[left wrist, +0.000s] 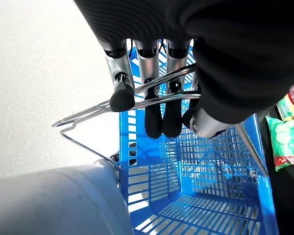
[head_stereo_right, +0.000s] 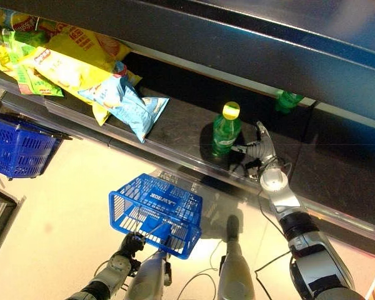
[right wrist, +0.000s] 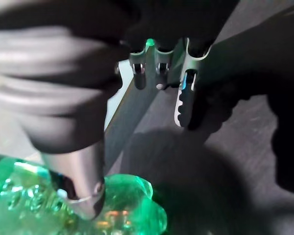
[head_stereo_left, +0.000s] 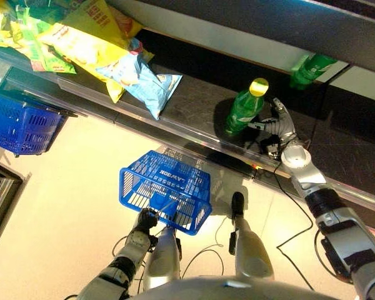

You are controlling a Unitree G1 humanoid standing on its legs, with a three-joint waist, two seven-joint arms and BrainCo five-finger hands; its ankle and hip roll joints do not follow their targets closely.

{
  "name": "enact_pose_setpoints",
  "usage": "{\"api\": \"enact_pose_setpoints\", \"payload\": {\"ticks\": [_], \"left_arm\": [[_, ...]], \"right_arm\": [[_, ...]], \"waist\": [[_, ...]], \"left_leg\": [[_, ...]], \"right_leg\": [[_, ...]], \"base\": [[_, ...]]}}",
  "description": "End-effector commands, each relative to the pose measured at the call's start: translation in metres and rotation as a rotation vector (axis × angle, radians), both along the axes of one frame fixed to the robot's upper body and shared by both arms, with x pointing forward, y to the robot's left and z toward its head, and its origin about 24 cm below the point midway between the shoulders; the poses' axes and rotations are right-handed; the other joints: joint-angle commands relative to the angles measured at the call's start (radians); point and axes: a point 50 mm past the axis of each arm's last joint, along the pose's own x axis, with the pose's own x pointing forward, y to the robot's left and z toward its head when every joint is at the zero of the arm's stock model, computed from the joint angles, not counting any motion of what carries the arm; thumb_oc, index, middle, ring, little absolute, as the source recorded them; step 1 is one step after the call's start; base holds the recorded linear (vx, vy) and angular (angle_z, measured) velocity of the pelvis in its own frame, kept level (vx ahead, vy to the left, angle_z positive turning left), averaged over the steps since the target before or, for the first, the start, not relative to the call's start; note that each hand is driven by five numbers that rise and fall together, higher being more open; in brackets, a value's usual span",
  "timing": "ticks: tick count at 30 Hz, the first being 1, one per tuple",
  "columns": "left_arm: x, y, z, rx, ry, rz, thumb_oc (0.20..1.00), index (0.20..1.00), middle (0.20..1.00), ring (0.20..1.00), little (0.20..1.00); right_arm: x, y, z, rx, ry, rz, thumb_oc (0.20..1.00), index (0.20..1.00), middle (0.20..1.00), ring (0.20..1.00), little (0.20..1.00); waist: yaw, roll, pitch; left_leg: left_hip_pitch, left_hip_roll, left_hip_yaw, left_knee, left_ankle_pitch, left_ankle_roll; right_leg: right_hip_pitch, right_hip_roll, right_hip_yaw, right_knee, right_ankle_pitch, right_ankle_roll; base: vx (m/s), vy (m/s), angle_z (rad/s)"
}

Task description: Pick up the snacks into the basket

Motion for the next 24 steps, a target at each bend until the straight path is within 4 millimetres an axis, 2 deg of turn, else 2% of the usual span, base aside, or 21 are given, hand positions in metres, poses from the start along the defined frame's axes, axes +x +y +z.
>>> {"api": "enact_pose_setpoints", "payload": {"ticks": [1, 13, 21, 22, 24], "left_arm": [[-0.014, 0.013, -0.007, 0.063, 0.06, -0.011, 0.2, 0.2, 0.2, 0.2, 0.2], [-0.01, 0.014, -0.005, 0.054, 0.049, 0.009, 0.2, 0.2, 0.2, 0.2, 0.2], [-0.009, 0.018, -0.003, 0.044, 0.042, 0.031, 0.2, 0.2, 0.2, 0.2, 0.2], [-0.007, 0.02, -0.002, 0.039, 0.037, 0.024, 0.2, 0.2, 0.2, 0.2, 0.2], [-0.006, 0.021, -0.001, 0.039, 0.035, 0.014, 0.2, 0.2, 0.2, 0.2, 0.2]], "right_arm": [[0.007, 0.04, 0.001, 0.003, 0.008, 0.145, 1.0, 1.0, 1.0, 1.0, 1.0], [0.008, 0.044, 0.004, 0.052, -0.007, 0.149, 1.0, 1.0, 1.0, 1.0, 1.0], [-0.007, 0.035, -0.001, 0.033, 0.0, 0.197, 1.0, 1.0, 1.0, 1.0, 1.0], [-0.014, 0.027, -0.003, -0.035, 0.022, 0.234, 1.0, 1.0, 1.0, 1.0, 1.0], [-0.018, 0.026, -0.003, -0.045, 0.033, 0.274, 1.0, 1.0, 1.0, 1.0, 1.0]], "waist": [[0.068, -0.033, 0.01], [0.081, -0.034, 0.018], [0.069, -0.043, 0.023], [0.063, -0.051, 0.024], [0.059, -0.056, 0.024]], "left_leg": [[-0.075, -0.125, -0.001, -0.028, 0.048, 0.087], [-0.077, -0.128, -0.007, -0.028, 0.046, 0.088], [-0.079, -0.127, -0.011, -0.028, 0.047, 0.086], [-0.076, -0.125, -0.011, -0.028, 0.046, 0.086], [-0.075, -0.124, -0.011, -0.028, 0.045, 0.086]], "right_leg": [[-0.017, 0.015, 0.045, 0.004, -0.009, 0.035], [-0.015, 0.012, 0.04, 0.004, -0.012, 0.036], [-0.014, 0.013, 0.036, 0.005, -0.015, 0.035], [-0.011, 0.015, 0.035, 0.006, -0.017, 0.034], [-0.009, 0.017, 0.035, 0.005, -0.019, 0.034]], "base": [[0.0, 0.0, 0.0], [0.0, 0.0, 0.0], [0.0, -0.006, 0.03], [0.01, -0.02, 0.12], [0.0, -0.026, 0.11]]}}
